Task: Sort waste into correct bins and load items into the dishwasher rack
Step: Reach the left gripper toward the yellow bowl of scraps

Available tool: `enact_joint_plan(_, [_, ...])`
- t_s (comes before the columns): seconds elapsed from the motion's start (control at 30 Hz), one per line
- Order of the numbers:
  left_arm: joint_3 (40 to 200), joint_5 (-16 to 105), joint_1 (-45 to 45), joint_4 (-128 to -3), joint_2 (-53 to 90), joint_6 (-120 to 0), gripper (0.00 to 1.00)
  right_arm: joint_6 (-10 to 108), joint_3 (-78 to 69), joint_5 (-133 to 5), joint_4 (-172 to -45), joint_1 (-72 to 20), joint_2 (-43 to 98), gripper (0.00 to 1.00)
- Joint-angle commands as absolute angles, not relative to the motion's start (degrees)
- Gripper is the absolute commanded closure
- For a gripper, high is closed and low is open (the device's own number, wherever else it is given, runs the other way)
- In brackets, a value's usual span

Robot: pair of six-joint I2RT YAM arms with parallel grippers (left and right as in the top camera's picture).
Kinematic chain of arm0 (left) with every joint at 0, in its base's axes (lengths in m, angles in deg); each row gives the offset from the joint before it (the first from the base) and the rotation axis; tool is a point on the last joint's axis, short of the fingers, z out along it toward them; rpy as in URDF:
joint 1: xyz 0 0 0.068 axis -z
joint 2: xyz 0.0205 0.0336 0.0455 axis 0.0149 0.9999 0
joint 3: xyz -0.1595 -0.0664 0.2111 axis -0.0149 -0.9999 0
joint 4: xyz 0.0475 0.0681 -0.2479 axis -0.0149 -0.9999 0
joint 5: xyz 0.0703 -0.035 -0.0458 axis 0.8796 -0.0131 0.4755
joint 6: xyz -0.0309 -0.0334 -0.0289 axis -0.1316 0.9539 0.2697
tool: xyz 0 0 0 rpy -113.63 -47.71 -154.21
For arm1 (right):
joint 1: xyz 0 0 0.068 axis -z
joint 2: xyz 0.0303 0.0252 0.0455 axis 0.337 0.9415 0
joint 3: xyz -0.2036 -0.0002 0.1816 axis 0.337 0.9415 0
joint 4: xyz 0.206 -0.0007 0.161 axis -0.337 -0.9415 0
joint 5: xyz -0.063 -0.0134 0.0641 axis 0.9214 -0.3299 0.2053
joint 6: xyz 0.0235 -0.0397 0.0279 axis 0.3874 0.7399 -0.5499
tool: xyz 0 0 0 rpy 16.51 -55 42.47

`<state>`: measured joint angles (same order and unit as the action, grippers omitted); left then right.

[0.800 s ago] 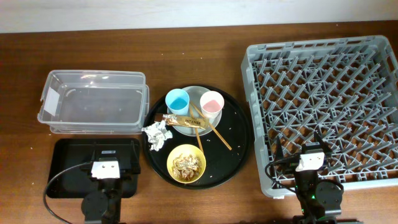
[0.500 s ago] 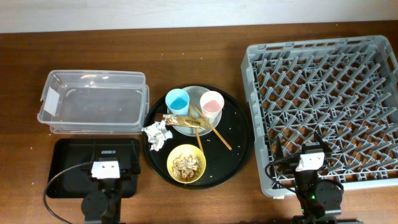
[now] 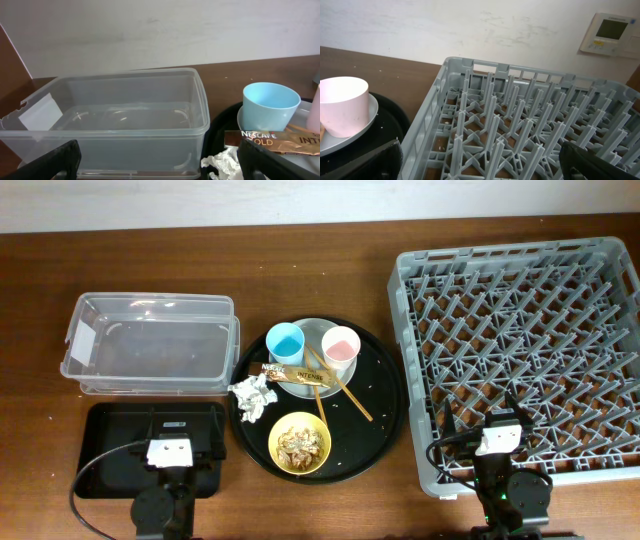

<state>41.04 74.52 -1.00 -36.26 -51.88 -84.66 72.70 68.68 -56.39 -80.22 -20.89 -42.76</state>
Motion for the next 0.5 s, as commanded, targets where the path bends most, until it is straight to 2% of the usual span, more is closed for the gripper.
enact_joint_plan(0.0, [40.6, 71.8, -1.3, -36.3, -52.5, -83.9, 0.01, 72.9, 69.0, -56.7, -80.4, -20.7, -43.1, 0.02])
enact_joint_plan(0.1, [41.9, 63.5, -1.3, -37.7, -52.5, -81.9, 0.01, 72.9, 69.0, -56.7, -80.4, -20.7, -43.1, 0.02])
enact_joint_plan(0.17, [47.3, 62.8, -1.3, -43.9, -52.5, -74.0, 0.01, 72.9, 69.0, -56.7, -80.4, -20.7, -43.1, 0.02])
enact_joint_plan(0.27, [60.5, 62.7, -1.3, -54.8, -51.3, -73.5, 0.01, 72.9, 69.0, -56.7, -80.4, -20.7, -43.1, 0.02])
enact_joint_plan(0.37, [75.5, 61.3, -1.3, -65.2, -40.9, -72.1, 0.01, 72.9, 69.0, -56.7, -80.4, -20.7, -43.1, 0.02])
enact_joint_plan(0.43, [84.9, 57.7, -1.3, -75.0, -27.7, -72.1, 0.01, 72.9, 69.0, -56.7, -80.4, -20.7, -43.1, 0.02])
enact_joint_plan(0.47, [92.5, 55.5, -1.2, -84.0, -16.2, -72.1, 0.01, 72.9, 69.0, -56.7, -80.4, -20.7, -43.1, 0.02])
